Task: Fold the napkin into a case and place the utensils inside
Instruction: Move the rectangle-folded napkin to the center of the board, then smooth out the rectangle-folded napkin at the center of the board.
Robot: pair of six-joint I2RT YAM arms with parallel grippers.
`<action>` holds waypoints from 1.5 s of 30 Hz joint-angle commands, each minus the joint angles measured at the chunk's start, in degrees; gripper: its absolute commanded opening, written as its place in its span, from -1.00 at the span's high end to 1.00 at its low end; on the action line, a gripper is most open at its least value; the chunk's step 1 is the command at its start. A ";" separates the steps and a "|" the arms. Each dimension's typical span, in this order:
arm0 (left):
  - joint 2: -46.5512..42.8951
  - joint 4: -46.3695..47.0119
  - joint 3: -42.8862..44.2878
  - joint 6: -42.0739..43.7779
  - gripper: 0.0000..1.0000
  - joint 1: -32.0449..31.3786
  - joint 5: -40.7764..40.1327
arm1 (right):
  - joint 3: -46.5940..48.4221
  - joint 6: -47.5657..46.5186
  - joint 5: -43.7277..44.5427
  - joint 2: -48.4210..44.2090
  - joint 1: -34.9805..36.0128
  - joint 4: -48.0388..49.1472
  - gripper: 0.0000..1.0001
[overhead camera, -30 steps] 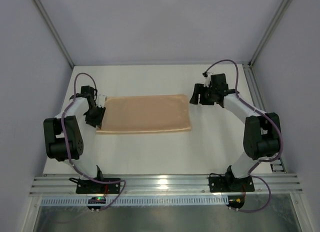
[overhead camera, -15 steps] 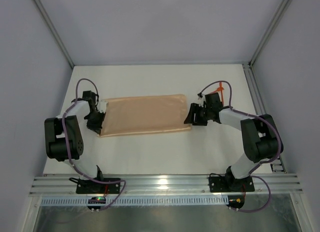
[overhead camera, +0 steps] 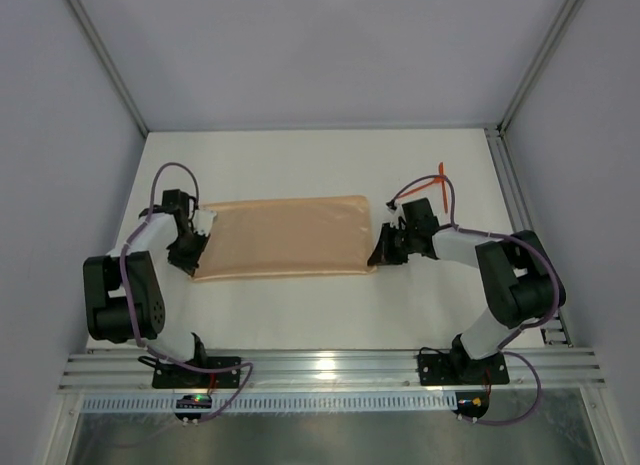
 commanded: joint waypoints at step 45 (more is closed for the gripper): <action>19.26 21.46 20.40 3.68 0.14 1.25 9.06 | 30.44 -11.07 5.31 17.62 -0.75 -11.11 0.23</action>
